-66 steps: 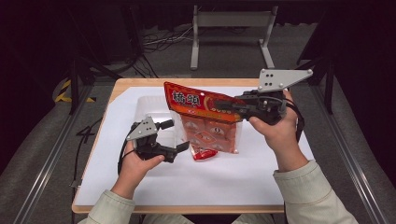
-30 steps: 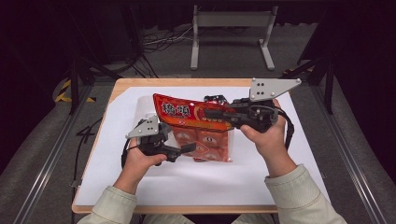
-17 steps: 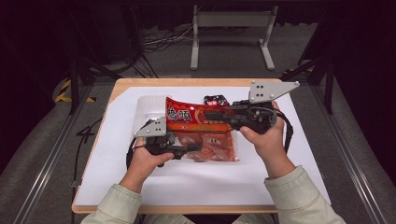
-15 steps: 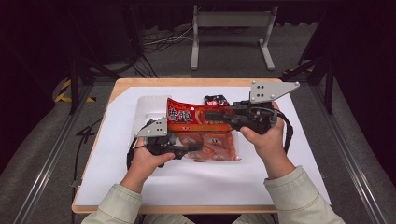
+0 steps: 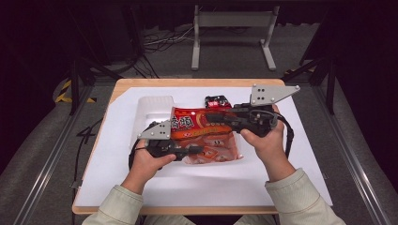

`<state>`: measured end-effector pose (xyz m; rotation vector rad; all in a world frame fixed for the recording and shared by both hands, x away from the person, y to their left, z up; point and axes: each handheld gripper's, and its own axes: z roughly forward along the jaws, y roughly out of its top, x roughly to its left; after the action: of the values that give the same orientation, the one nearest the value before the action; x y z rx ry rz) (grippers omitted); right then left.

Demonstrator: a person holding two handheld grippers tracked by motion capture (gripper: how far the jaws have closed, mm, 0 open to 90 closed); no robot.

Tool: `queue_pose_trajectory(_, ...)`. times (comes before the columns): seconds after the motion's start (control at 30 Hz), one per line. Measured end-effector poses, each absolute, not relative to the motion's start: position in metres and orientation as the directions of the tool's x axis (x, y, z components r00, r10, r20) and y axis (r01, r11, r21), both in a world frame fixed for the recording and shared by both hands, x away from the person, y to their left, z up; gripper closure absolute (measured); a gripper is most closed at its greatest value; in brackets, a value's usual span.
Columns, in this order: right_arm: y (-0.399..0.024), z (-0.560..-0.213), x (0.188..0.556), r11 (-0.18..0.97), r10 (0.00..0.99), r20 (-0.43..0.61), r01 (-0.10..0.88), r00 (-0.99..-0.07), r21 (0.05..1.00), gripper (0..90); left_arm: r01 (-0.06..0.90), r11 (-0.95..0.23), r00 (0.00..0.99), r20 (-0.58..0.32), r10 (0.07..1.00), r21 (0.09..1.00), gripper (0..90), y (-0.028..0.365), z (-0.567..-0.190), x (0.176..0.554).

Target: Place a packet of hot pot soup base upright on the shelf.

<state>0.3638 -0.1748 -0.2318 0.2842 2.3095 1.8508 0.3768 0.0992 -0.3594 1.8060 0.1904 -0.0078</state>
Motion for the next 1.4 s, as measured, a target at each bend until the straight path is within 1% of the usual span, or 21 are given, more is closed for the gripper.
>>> queue_pose_trajectory(0.1, -0.175, -0.233, 0.365, 0.210, 0.253, -0.010, 0.045, -0.967, 0.977, 90.0, 0.147, -0.234, 0.984, -0.119, 0.130, 0.961, 70.6, 0.100, -0.358, 0.375)
queue_pose_trajectory(0.27, -0.178, -0.232, 0.365, 0.204, 0.258, -0.011, 0.043, -0.966, 0.978, 90.0, 0.141, -0.235, 0.984, -0.110, 0.141, 0.962, 70.8, 0.102, -0.355, 0.374)
queue_pose_trajectory(0.4, -0.177, -0.233, 0.366, 0.222, 0.275, -0.023, 0.040, -0.961, 0.974, 88.2, 0.154, -0.229, 0.982, -0.123, 0.143, 0.961, 70.9, 0.103, -0.358, 0.376)
queue_pose_trajectory(0.47, -0.178, -0.233, 0.366, 0.217, 0.280, -0.017, 0.046, -0.960, 0.975, 85.6, 0.153, -0.223, 0.982, -0.122, 0.144, 0.963, 70.9, 0.102, -0.356, 0.375)
queue_pose_trajectory(0.57, -0.181, -0.232, 0.368, 0.195, 0.282, 0.003, 0.060, -0.959, 0.979, 76.1, 0.146, -0.215, 0.982, -0.115, 0.150, 0.966, 70.9, 0.101, -0.354, 0.375)
queue_pose_trajectory(0.63, -0.184, -0.230, 0.368, 0.183, 0.290, 0.010, 0.066, -0.957, 0.981, 66.4, 0.154, -0.216, 0.980, -0.122, 0.154, 0.964, 70.9, 0.102, -0.353, 0.376)
queue_pose_trajectory(0.7, -0.190, -0.229, 0.368, 0.184, 0.309, 0.004, 0.064, -0.951, 0.981, 59.9, 0.163, -0.217, 0.979, -0.131, 0.158, 0.962, 71.0, 0.102, -0.353, 0.377)
queue_pose_trajectory(0.73, -0.190, -0.229, 0.368, 0.184, 0.309, 0.004, 0.064, -0.951, 0.981, 59.9, 0.166, -0.221, 0.978, -0.132, 0.162, 0.961, 71.0, 0.103, -0.353, 0.378)
queue_pose_trajectory(0.8, -0.197, -0.230, 0.368, 0.172, 0.353, 0.005, 0.070, -0.936, 0.983, 52.7, 0.169, -0.225, 0.977, -0.132, 0.169, 0.960, 71.0, 0.104, -0.353, 0.378)
queue_pose_trajectory(0.87, -0.204, -0.232, 0.368, 0.167, 0.400, -0.002, 0.071, -0.917, 0.983, 48.5, 0.168, -0.225, 0.976, -0.130, 0.172, 0.960, 71.0, 0.103, -0.350, 0.379)
queue_pose_trajectory(0.93, -0.210, -0.236, 0.369, 0.157, 0.414, 0.015, 0.088, -0.910, 0.984, 45.6, 0.156, -0.223, 0.976, -0.116, 0.183, 0.962, 71.0, 0.103, -0.348, 0.380)
queue_pose_trajectory(1.0, -0.217, -0.241, 0.370, 0.136, 0.403, 0.044, 0.107, -0.914, 0.985, 44.0, 0.150, -0.218, 0.973, -0.105, 0.204, 0.964, 71.0, 0.101, -0.344, 0.381)
queue_pose_trajectory(1.03, -0.222, -0.245, 0.371, 0.138, 0.417, 0.042, 0.109, -0.908, 0.984, 43.0, 0.151, -0.213, 0.973, -0.107, 0.207, 0.965, 71.0, 0.101, -0.343, 0.381)
queue_pose_trajectory(1.17, -0.239, -0.252, 0.370, 0.127, 0.457, 0.044, 0.114, -0.888, 0.985, 41.8, 0.163, -0.209, 0.973, -0.123, 0.193, 0.964, 70.9, 0.101, -0.337, 0.386)
queue_pose_trajectory(1.33, -0.264, -0.263, 0.365, 0.157, 0.534, 0.005, 0.105, -0.846, 0.982, 40.5, 0.172, -0.215, 0.971, -0.128, 0.203, 0.962, 70.9, 0.102, -0.329, 0.393)
queue_pose_trajectory(1.37, -0.264, -0.263, 0.365, 0.157, 0.534, 0.005, 0.105, -0.846, 0.982, 40.5, 0.172, -0.215, 0.971, -0.128, 0.203, 0.962, 70.9, 0.102, -0.329, 0.393)
queue_pose_trajectory(1.4, -0.275, -0.270, 0.361, 0.169, 0.562, -0.003, 0.111, -0.827, 0.979, 39.8, 0.172, -0.204, 0.967, -0.125, 0.224, 0.964, 70.9, 0.104, -0.326, 0.396)
